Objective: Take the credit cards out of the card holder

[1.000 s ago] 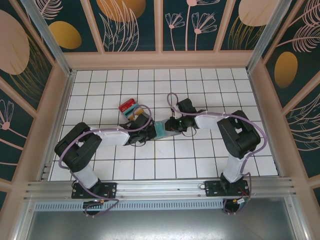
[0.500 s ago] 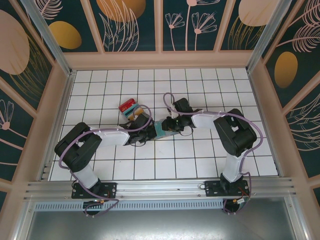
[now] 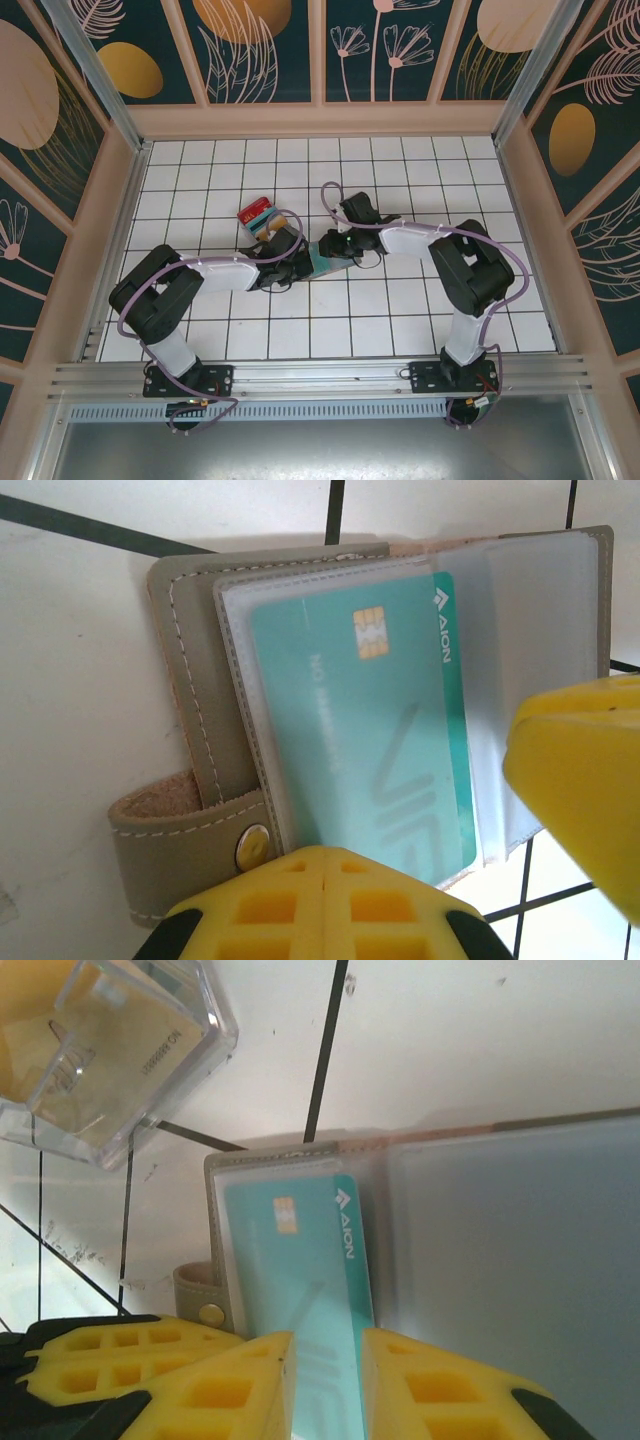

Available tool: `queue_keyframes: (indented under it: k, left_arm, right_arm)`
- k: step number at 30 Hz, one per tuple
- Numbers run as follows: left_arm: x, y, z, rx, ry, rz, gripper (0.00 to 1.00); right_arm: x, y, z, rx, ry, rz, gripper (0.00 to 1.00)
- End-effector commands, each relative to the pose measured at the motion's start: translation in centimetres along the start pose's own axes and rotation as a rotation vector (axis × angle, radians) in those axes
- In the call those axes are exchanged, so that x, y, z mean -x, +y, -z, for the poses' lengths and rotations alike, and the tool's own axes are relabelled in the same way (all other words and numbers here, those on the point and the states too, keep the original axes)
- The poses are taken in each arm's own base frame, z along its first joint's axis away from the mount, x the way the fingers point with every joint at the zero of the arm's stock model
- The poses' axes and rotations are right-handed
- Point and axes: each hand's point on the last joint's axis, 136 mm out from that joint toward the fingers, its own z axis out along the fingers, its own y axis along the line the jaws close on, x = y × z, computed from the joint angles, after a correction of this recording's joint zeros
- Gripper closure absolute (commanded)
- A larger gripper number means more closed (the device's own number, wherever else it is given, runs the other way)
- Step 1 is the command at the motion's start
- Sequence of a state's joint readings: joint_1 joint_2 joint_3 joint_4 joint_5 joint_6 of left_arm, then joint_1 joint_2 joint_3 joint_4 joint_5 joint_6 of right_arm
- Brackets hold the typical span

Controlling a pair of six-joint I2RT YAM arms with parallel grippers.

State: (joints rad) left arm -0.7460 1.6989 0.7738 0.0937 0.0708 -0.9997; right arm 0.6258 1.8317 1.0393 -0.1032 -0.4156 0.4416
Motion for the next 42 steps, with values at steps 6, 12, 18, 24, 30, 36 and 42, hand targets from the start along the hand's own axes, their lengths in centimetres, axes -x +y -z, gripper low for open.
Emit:
queue_keyframes:
  k: [6, 12, 18, 24, 30, 36, 42]
  left_arm:
    - [-0.7, 0.8, -0.3, 0.016, 0.024, 0.007, 0.94]
    - [-0.6, 0.7, -0.3, 0.012, 0.023, 0.005, 0.94]
    - [-1.0, 1.2, -0.9, 0.028, 0.040, 0.006, 0.94]
    - [-1.0, 1.3, -0.9, 0.029, 0.040, 0.003, 0.94]
    - [-1.1, 1.3, -0.9, 0.032, 0.044, 0.002, 0.94]
    - [-1.4, 2.1, -1.0, 0.060, 0.051, 0.009, 1.00]
    - [-1.8, 2.7, -1.1, 0.074, 0.060, 0.014, 1.00]
  right_arm:
    - [-0.7, -1.0, -0.9, -0.047, 0.027, 0.019, 0.75]
    - [-1.4, -1.9, -1.3, -0.062, 0.045, 0.016, 0.75]
    - [-2.1, -1.2, -1.8, -0.008, 0.077, 0.015, 0.76]
    - [-2.2, -1.2, -1.9, -0.003, 0.083, 0.016, 0.85]
    - [-2.0, -1.4, -1.5, -0.015, 0.066, 0.011, 0.99]
    - [-1.6, -1.9, -0.9, -0.016, 0.048, -0.004, 1.00]
    - [-1.2, -2.6, -0.1, -0.004, 0.029, -0.030, 1.00]
